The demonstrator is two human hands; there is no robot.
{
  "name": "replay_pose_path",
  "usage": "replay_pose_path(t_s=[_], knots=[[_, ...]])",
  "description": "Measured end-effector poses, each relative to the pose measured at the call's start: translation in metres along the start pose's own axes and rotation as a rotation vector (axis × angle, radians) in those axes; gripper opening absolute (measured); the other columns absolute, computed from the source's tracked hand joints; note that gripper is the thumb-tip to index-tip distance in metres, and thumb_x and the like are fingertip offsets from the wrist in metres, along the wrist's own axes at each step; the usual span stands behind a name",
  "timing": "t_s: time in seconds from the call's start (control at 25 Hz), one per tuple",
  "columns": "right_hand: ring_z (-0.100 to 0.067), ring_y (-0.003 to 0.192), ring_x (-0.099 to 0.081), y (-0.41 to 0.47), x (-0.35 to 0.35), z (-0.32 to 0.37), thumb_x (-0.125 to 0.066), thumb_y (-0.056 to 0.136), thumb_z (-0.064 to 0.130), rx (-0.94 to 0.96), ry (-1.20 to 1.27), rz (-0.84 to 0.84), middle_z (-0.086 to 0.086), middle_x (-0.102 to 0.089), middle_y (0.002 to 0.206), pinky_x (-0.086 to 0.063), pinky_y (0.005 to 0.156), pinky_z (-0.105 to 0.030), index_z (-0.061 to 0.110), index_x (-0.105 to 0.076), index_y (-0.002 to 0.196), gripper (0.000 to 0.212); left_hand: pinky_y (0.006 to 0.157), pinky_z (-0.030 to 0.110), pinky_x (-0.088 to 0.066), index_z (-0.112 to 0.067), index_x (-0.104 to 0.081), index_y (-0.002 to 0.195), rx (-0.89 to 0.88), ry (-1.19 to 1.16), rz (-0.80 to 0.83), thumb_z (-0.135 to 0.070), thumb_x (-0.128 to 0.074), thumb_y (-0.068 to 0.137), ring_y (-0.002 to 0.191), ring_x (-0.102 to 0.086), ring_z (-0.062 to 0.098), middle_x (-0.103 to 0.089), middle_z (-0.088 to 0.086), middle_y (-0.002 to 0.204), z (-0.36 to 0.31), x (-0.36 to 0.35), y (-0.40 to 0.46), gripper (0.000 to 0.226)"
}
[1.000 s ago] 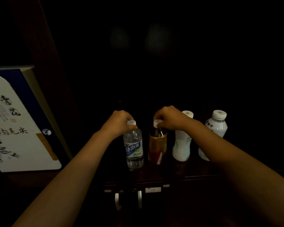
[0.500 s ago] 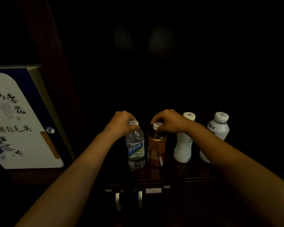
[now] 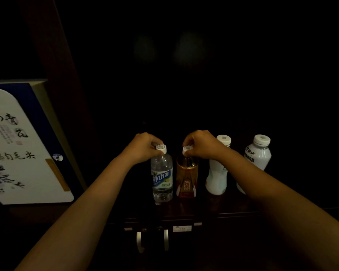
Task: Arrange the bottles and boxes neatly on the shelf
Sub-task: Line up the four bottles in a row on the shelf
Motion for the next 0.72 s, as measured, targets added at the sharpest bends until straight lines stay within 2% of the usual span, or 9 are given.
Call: replay_pose_path(t_s=[0.12, 0.2, 0.28, 0.4, 0.56, 0.72], knots=[[-0.021, 0.097, -0.061, -0.001, 0.0, 0.002, -0.072, 0.075, 0.015, 0.013, 0.007, 0.009, -0.011, -0.067, 0.108, -0.05, 0.078, -0.028, 0.006, -0.066, 0.1, 0.027, 0.087, 0.022, -0.045, -0.008, -0.064, 0.111, -0.01, -0.005, -0.012, -0.012, -0.068, 0.078, 0.103, -0.061, 0.017, -0.067, 0.01, 0.116, -0.002, -0.006, 0.001, 0.033], [-0.021, 0.097, -0.061, -0.002, 0.001, 0.003, -0.071, 0.075, 0.014, 0.024, 0.022, 0.008, -0.011, -0.068, 0.107, -0.05, 0.078, -0.028, 0.007, -0.066, 0.1, 0.026, 0.087, 0.022, -0.045, -0.008, -0.063, 0.112, -0.004, -0.018, -0.023, -0.011, -0.069, 0.078, 0.104, -0.061, 0.019, -0.067, 0.011, 0.116, -0.002, -0.008, 0.002, 0.035], [-0.02, 0.097, -0.062, -0.003, 0.001, 0.003, -0.071, 0.075, 0.013, 0.028, 0.025, 0.004, -0.011, -0.068, 0.107, -0.05, 0.078, -0.028, 0.007, -0.067, 0.1, 0.026, 0.082, 0.019, -0.045, -0.009, -0.064, 0.11, -0.007, -0.025, -0.028, -0.011, -0.07, 0.077, 0.098, -0.061, 0.013, -0.068, 0.01, 0.113, -0.002, -0.009, 0.004, 0.034], [-0.02, 0.096, -0.061, -0.002, 0.0, -0.001, -0.073, 0.074, 0.015, 0.002, 0.032, -0.005, -0.011, -0.068, 0.107, -0.05, 0.077, -0.027, 0.007, -0.067, 0.1, 0.028, 0.068, 0.005, -0.039, -0.011, -0.067, 0.105, 0.011, -0.055, -0.043, -0.012, -0.073, 0.074, 0.085, -0.057, 0.003, -0.071, 0.007, 0.108, 0.001, -0.008, 0.005, 0.032], [-0.019, 0.095, -0.061, -0.002, -0.002, -0.007, -0.074, 0.073, 0.016, -0.026, 0.08, -0.008, -0.01, -0.067, 0.107, -0.047, 0.074, -0.023, 0.009, -0.066, 0.101, 0.03, 0.058, 0.0, -0.042, -0.011, -0.068, 0.102, 0.064, -0.142, -0.037, -0.012, -0.075, 0.071, 0.074, -0.056, -0.006, -0.071, 0.005, 0.102, 0.013, -0.008, 0.003, 0.032], [-0.016, 0.095, -0.062, -0.004, -0.004, -0.012, -0.074, 0.072, 0.013, -0.041, 0.166, 0.029, -0.008, -0.068, 0.107, -0.048, 0.075, -0.022, 0.011, -0.065, 0.1, 0.03, 0.058, 0.001, -0.043, -0.012, -0.067, 0.103, 0.108, -0.258, -0.033, -0.01, -0.074, 0.072, 0.075, -0.057, -0.009, -0.068, -0.001, 0.096, 0.021, -0.01, 0.0, 0.032]])
Point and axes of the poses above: each hand's wrist, its own y-axis towards the middle knuckle, its own x-axis out of the back of the hand, z = x × y, the point moved 10 cm from there along y, towards the middle knuckle
